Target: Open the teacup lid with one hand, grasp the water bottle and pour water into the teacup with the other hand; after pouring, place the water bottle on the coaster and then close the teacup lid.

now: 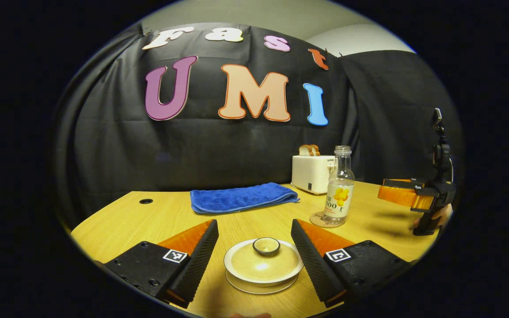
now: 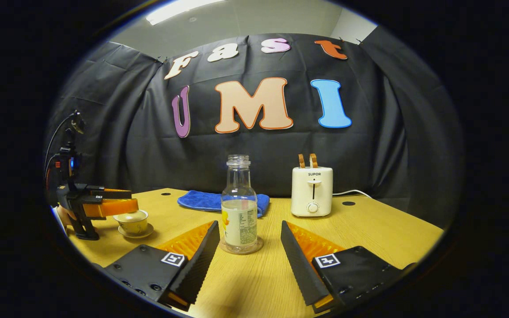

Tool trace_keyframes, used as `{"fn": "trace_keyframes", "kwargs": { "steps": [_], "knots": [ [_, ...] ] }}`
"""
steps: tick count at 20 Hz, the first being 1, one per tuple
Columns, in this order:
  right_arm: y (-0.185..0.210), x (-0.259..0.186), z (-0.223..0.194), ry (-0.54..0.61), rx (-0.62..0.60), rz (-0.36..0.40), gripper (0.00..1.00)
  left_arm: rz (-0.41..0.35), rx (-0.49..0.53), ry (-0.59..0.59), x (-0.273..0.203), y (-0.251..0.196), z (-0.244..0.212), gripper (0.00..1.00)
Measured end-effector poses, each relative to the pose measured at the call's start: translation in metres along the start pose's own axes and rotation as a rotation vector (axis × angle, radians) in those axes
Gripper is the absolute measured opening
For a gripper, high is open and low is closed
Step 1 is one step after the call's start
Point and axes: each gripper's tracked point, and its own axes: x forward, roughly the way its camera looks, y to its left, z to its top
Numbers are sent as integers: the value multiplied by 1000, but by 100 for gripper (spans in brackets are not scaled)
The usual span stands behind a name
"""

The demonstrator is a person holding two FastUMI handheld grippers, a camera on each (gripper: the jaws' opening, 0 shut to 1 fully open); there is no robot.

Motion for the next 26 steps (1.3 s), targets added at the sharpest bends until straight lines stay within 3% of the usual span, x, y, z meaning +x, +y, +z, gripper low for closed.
{"fn": "trace_keyframes", "kwargs": {
  "steps": [10,18,26],
  "knots": [
    [-17,-1,0,-5,-3,-91,90,99,1,-21,-33,12,2,97],
    [-35,-12,3,-12,-6,-185,90,282,3,-21,-56,41,1,100],
    [-36,-15,3,-11,-6,-194,90,361,3,-19,-60,54,2,97]
  ]
}}
